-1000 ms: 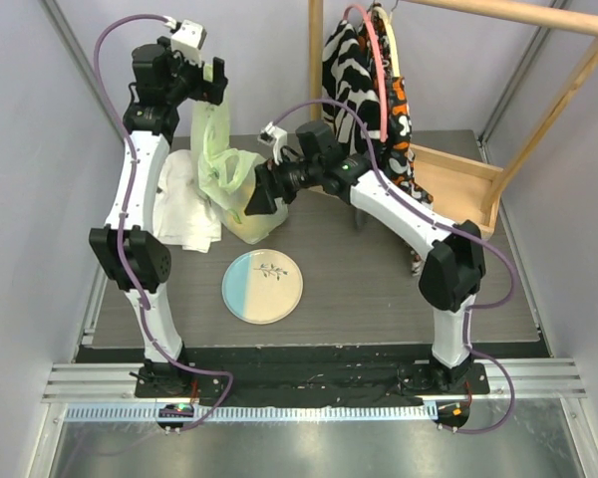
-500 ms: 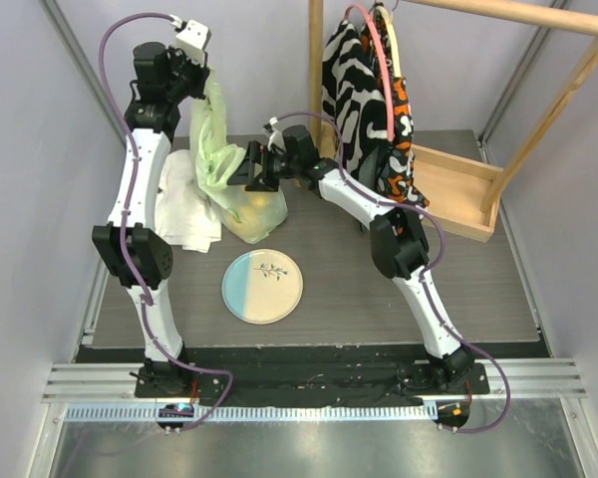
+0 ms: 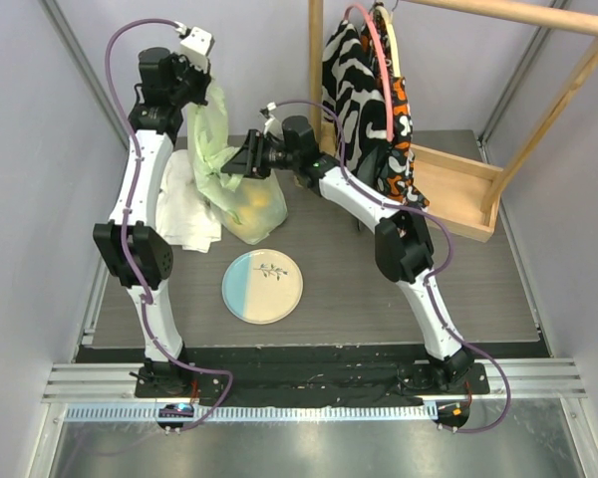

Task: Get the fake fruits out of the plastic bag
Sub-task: Adjust the plastic bag at the center of the board.

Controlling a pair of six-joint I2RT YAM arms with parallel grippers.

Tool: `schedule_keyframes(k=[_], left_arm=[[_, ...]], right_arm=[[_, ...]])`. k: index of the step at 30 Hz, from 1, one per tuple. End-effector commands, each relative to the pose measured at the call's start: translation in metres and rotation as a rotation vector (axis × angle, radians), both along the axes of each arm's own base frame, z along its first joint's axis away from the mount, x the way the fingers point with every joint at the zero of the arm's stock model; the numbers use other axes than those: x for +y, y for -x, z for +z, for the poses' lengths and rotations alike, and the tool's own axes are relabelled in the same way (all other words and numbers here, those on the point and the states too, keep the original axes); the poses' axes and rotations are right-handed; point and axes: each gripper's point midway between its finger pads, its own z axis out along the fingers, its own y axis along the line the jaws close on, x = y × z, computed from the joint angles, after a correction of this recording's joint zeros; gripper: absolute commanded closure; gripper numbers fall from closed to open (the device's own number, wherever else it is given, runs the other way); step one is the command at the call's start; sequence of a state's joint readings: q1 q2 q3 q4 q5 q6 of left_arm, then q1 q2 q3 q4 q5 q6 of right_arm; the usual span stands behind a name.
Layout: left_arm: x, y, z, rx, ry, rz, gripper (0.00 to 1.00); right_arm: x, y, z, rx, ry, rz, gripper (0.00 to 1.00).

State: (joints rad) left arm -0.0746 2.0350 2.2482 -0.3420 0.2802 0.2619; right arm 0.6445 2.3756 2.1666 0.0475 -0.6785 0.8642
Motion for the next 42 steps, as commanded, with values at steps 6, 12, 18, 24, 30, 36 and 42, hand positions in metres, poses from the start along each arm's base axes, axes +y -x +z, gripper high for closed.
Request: schedule_keyframes(k=[6, 12, 18, 24, 30, 36, 42], left_arm=[[0.041, 0.014, 0.117, -0.247, 0.165, 0.193, 1.00], [0.028, 0.049, 0.162, -0.302, 0.241, 0.116, 1.00], [0.015, 0.129, 0.051, 0.073, 0.275, 0.079, 1.00], [0.001, 0.234, -0.060, 0.298, 0.324, 0.063, 1.00], [-0.011, 0.269, -0.091, 0.420, 0.409, 0.059, 1.00], [-0.012, 0.278, -0.048, 0.357, 0.502, 0.061, 1.00], [-0.012, 0.280, -0.037, 0.347, 0.607, 0.058, 1.00]], right_arm=[[-0.074, -0.116, 0.127, -0.664, 0.047, -0.377, 0.99], [-0.135, -0.136, 0.183, -1.023, 0.168, -0.497, 0.99], [-0.156, -0.075, 0.118, -0.959, 0.394, -0.253, 0.99], [-0.213, 0.016, -0.011, -0.736, 0.683, -0.046, 0.99], [-0.240, 0.094, -0.024, -0.715, 0.801, 0.051, 0.70], [-0.213, 0.148, 0.061, -0.910, 0.721, 0.172, 0.42], [-0.149, 0.152, 0.091, -1.030, 0.565, 0.211, 0.52]])
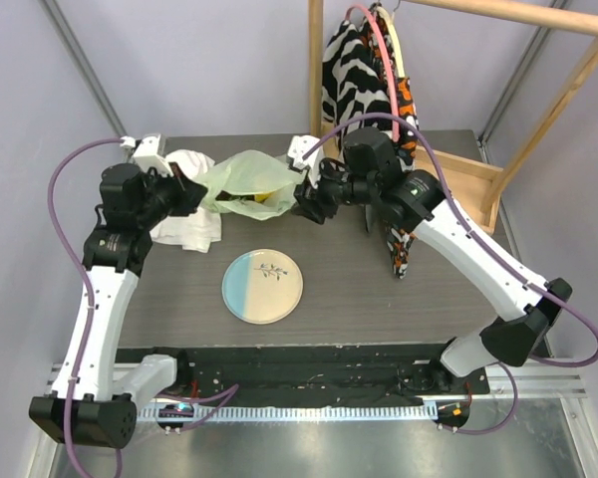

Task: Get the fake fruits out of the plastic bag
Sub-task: Adjust the plastic bag at the center of the board.

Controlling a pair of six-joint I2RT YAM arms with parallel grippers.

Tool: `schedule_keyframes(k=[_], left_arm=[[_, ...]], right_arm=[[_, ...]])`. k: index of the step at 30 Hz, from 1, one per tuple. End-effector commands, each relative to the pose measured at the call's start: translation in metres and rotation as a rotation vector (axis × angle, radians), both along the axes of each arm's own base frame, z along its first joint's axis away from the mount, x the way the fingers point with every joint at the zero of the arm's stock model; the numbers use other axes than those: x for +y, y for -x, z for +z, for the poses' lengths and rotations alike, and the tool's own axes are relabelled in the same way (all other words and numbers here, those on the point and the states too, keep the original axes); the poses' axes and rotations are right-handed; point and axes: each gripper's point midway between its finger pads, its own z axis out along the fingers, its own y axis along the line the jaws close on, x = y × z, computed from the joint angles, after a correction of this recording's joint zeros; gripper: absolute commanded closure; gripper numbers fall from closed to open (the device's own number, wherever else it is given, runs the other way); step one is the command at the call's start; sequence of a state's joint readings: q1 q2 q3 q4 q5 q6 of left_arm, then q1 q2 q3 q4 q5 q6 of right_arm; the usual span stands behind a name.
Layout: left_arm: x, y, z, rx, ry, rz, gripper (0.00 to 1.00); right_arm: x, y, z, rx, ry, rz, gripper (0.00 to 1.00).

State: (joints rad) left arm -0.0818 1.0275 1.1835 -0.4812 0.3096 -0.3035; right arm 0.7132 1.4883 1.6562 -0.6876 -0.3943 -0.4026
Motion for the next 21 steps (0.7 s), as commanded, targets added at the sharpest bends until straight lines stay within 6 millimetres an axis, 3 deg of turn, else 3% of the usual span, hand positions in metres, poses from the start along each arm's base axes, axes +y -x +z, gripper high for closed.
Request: schedule_keyframes(k=[1, 2, 3, 4, 7, 8, 10, 11, 13, 14, 17, 20, 21], left_arm=[[-0.003, 0.005, 0.030, -0.056, 0.107, 0.005, 1.00], [-0.002, 0.006, 0.029, -0.053, 0.117, 0.009, 1.00], [0.000, 0.006, 0.028, -0.051, 0.119, 0.017, 1.00], [0.001, 0.009, 0.030, -0.059, 0.121, 0.019, 1.00], [0.005, 0.010, 0.027, -0.058, 0.127, 0.034, 1.00], [0.006, 0.010, 0.028, -0.061, 0.131, 0.040, 1.00], [0.010, 0.009, 0.025, -0.058, 0.144, 0.054, 1.00], [0.010, 0.010, 0.025, -0.058, 0.149, 0.055, 1.00], [0.011, 0.012, 0.024, -0.056, 0.152, 0.054, 1.00], [0.019, 0.012, 0.022, -0.055, 0.146, 0.073, 1.00], [0.024, 0.023, 0.012, -0.036, 0.101, 0.073, 1.00], [0.029, 0.037, -0.003, 0.002, 0.047, 0.075, 1.00], [0.031, 0.042, -0.005, 0.004, 0.036, 0.078, 1.00]], right_arm=[[0.043, -0.010, 0.000, -0.052, -0.043, 0.066, 0.57], [0.052, -0.017, -0.009, -0.049, -0.040, 0.057, 0.68], [0.064, -0.026, -0.010, -0.059, -0.067, 0.038, 0.73], [0.077, -0.037, -0.031, -0.026, -0.047, 0.034, 0.76], [0.100, -0.057, -0.047, -0.014, -0.043, 0.024, 0.80], [0.108, -0.066, -0.071, 0.016, -0.011, 0.018, 0.83], [0.117, -0.078, -0.083, 0.023, -0.006, 0.000, 0.84], [0.120, -0.089, -0.104, 0.036, 0.023, -0.038, 0.85], [0.127, -0.110, -0.101, 0.016, -0.010, -0.119, 0.87], [0.132, -0.119, -0.115, 0.025, 0.001, -0.143, 0.89], [0.136, -0.144, -0.100, -0.019, -0.042, -0.230, 0.92], [0.138, -0.144, -0.091, -0.037, -0.050, -0.211, 0.92], [0.139, -0.130, -0.078, -0.021, -0.063, -0.148, 0.92]])
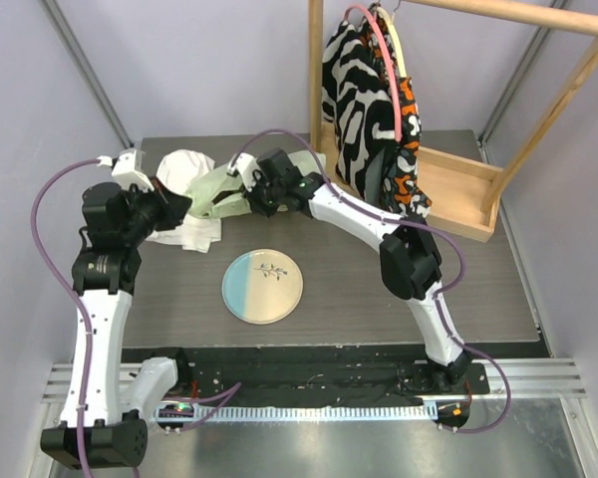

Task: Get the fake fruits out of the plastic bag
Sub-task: Adjust the plastic bag at the center of the board.

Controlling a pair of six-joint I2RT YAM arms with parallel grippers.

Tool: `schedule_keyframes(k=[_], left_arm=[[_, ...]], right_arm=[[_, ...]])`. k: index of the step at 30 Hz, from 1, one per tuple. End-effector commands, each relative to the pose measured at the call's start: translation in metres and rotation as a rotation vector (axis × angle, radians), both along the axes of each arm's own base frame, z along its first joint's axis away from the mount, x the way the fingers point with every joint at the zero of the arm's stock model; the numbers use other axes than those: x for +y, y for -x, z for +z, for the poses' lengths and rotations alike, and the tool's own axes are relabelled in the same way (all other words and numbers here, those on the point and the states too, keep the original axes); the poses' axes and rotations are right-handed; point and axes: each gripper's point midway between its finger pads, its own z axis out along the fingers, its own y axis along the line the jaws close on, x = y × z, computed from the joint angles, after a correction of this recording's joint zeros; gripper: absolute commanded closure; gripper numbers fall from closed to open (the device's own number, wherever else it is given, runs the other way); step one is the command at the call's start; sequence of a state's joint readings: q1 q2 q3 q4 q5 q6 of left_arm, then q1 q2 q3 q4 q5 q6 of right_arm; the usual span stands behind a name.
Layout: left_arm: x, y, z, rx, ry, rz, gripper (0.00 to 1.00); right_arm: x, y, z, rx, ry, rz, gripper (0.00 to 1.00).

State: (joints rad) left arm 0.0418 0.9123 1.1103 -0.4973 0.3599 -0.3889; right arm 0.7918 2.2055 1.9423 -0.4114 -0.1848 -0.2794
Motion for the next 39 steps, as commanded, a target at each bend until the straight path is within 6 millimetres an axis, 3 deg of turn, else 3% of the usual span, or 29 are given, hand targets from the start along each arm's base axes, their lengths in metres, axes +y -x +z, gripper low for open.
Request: schedule_keyframes(k=[1, 3, 4, 7, 14, 20, 24, 26, 27, 29, 30, 31, 33, 34, 35, 36, 38, 39], left_arm=[[0.002, 0.023, -0.009, 0.013, -0.063, -0.027, 1.00], [0.004, 0.024, -0.015, 0.019, -0.072, -0.031, 1.00], [0.004, 0.022, -0.015, 0.018, -0.072, -0.030, 1.00], [0.004, 0.017, -0.016, 0.020, -0.060, -0.036, 1.00], [0.007, 0.015, -0.006, 0.008, -0.047, -0.030, 1.00], [0.007, 0.013, -0.003, 0.006, -0.035, -0.025, 1.00], [0.010, 0.011, 0.004, -0.005, -0.003, -0.007, 1.00], [0.010, 0.013, 0.009, -0.014, 0.009, -0.011, 1.00], [0.009, 0.015, 0.012, -0.019, 0.010, -0.018, 1.00], [0.006, 0.019, 0.017, -0.033, -0.002, -0.043, 1.00], [0.006, 0.022, 0.015, -0.022, -0.012, -0.047, 1.00], [0.007, 0.025, 0.017, -0.027, -0.026, -0.048, 1.00], [0.009, 0.032, 0.012, -0.015, -0.077, -0.061, 1.00], [0.009, 0.038, 0.011, -0.019, -0.096, -0.066, 1.00], [0.011, 0.040, 0.008, -0.022, -0.124, -0.069, 1.00], [0.013, 0.043, 0.003, -0.009, -0.131, -0.058, 1.00], [0.013, 0.048, 0.003, -0.019, -0.134, -0.055, 1.00], [0.011, 0.049, 0.004, -0.025, -0.127, -0.064, 1.00]], right_arm=[[0.013, 0.001, 0.116, -0.146, -0.199, 0.051, 0.92], [0.008, 0.025, 0.130, -0.108, -0.212, 0.128, 0.91], [0.002, 0.045, 0.146, -0.097, -0.243, 0.178, 0.90], [-0.006, 0.063, 0.155, -0.074, -0.275, 0.185, 0.89], [0.010, 0.051, 0.117, -0.014, -0.248, 0.161, 0.96], [0.031, 0.061, 0.122, -0.006, -0.280, 0.239, 0.99], [0.039, 0.066, 0.103, 0.016, -0.252, 0.239, 0.99], [0.041, 0.060, 0.095, 0.027, -0.250, 0.202, 0.99], [0.040, 0.047, 0.083, 0.020, -0.229, 0.139, 0.99], [0.043, 0.030, 0.079, -0.018, -0.231, 0.066, 0.99], [0.043, 0.018, 0.081, -0.041, -0.237, 0.021, 0.99], [0.037, -0.005, 0.071, -0.090, -0.202, -0.074, 0.99], [0.033, -0.036, 0.083, -0.204, -0.197, -0.142, 0.99], [0.025, -0.055, 0.071, -0.250, -0.149, -0.202, 0.99], [0.020, -0.064, 0.071, -0.287, -0.120, -0.209, 0.99], [0.011, -0.071, 0.068, -0.326, -0.071, -0.198, 0.99], [-0.001, -0.061, 0.065, -0.315, -0.019, -0.162, 0.99], [-0.014, -0.048, 0.040, -0.265, 0.039, -0.137, 0.99]])
